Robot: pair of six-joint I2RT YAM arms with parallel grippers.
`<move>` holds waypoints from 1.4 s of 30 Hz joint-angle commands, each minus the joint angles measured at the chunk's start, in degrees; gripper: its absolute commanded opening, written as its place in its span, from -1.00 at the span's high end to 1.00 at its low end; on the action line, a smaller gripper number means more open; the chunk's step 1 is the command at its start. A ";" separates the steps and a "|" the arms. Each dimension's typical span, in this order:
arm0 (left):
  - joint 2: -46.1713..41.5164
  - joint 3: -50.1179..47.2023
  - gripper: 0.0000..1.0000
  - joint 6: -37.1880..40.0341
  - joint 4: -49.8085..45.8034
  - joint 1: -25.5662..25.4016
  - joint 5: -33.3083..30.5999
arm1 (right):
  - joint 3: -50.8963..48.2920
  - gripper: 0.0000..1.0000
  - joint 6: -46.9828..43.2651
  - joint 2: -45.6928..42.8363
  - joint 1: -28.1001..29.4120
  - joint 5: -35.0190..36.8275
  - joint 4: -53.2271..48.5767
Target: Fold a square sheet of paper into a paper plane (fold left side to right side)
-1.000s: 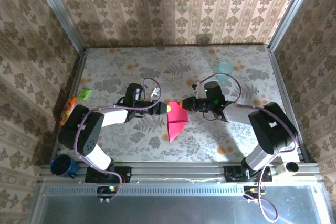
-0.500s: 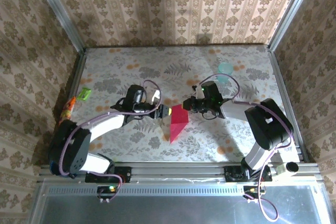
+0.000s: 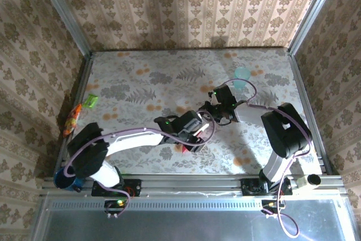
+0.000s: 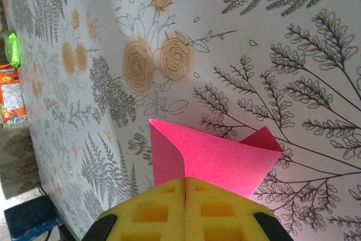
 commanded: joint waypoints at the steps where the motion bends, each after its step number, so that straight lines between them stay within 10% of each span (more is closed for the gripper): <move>1: 3.71 3.58 -0.22 -0.94 -8.67 -1.81 -10.48 | 1.47 1.00 1.73 1.07 0.16 1.12 -2.29; 42: 10.40 3.09 0.73 -5.71 -8.29 -3.15 -13.71 | 1.27 1.00 3.31 3.90 0.01 0.94 -0.38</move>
